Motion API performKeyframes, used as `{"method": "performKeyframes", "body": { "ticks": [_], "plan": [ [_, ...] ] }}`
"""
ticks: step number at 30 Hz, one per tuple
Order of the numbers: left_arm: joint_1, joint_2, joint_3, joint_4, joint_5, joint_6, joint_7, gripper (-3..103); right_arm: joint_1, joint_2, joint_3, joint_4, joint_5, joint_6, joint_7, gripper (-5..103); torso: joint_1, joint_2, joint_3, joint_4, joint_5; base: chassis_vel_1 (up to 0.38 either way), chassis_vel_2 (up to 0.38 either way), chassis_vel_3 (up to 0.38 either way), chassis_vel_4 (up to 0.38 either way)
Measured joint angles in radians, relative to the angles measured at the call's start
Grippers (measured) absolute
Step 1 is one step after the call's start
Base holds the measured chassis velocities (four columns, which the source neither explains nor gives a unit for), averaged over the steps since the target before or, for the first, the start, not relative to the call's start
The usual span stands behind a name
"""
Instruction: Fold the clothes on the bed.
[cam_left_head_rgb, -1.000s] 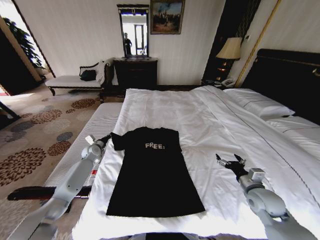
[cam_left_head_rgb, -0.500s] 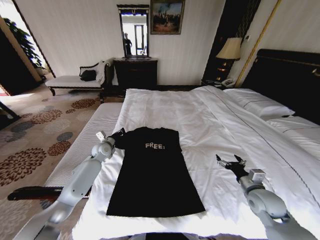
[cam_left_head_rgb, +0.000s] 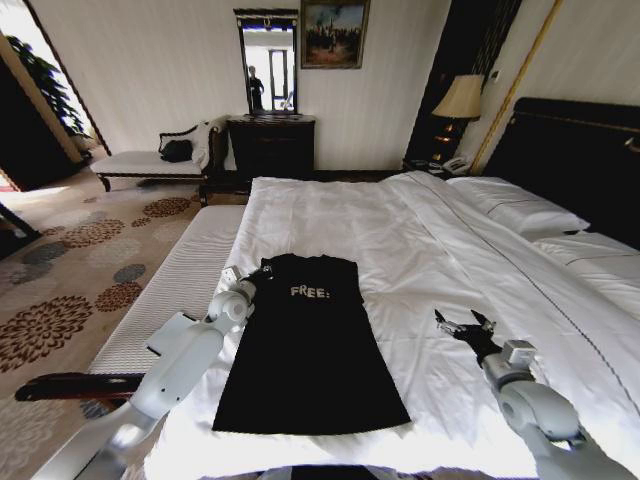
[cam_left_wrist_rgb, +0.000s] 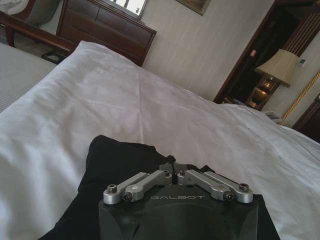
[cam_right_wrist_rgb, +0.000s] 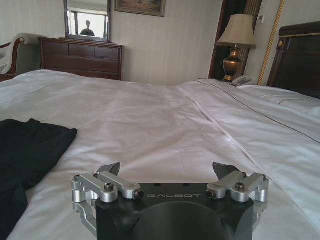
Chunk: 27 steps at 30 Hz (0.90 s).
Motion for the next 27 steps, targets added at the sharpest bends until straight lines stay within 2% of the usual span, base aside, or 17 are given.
{"method": "performKeyframes", "body": {
  "ticks": [8,18,27],
  "plan": [
    [0.002,-0.02,0.051,0.034,0.035,-0.002,0.001,0,-0.011,0.0,0.012,0.002,0.002,0.005,-0.003,100,0.0,0.0,0.0,0.0,-0.0001,0.0,0.0,0.0,0.0],
    [0.021,-0.072,0.055,0.076,0.079,-0.01,0.004,0,-0.011,0.004,0.005,0.004,-0.002,0.007,-0.004,100,0.0,0.0,0.0,0.0,-0.0001,0.0,0.0,0.0,0.0],
    [0.009,-0.115,0.059,0.118,0.087,-0.016,-0.003,0,-0.013,0.006,0.003,0.007,-0.002,0.005,-0.004,100,0.0,0.0,0.0,0.0001,0.0,0.0,0.0,0.0,0.0]
  ]
}}
